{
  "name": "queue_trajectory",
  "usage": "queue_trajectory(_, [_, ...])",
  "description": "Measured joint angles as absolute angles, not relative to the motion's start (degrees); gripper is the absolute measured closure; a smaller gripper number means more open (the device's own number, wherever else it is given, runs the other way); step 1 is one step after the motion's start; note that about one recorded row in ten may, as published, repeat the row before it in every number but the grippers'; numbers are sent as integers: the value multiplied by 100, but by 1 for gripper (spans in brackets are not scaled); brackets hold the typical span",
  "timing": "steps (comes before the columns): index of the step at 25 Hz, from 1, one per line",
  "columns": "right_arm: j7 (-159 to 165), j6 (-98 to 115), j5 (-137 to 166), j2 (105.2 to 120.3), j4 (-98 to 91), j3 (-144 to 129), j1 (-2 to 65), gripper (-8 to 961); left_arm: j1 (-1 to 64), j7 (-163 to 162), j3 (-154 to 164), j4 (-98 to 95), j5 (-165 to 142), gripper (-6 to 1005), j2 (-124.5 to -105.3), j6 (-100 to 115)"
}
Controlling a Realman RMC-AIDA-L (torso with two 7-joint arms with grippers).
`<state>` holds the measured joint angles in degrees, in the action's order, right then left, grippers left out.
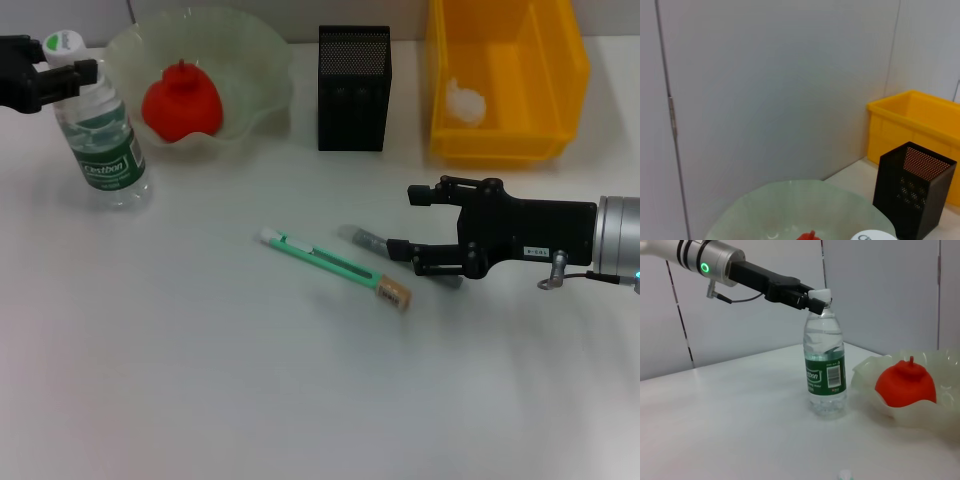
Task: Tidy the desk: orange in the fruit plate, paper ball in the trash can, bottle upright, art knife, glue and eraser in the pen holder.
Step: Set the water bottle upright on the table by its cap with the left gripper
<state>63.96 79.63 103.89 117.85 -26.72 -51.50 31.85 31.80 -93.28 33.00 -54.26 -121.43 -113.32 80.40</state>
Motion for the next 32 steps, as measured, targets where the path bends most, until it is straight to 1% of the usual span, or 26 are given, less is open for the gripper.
queue_trajectory(20, [6408,7962,10398,11779,-2672,-5150,3246,258,3208,-9202,3321,-5308,-12091,435,-11429,7844])
queue_trajectory(32, [6420,7963,10398,11777,-2676,-5150,3252,264,3219,-9149,3341,-5319,-12083,400,-11444,7834])
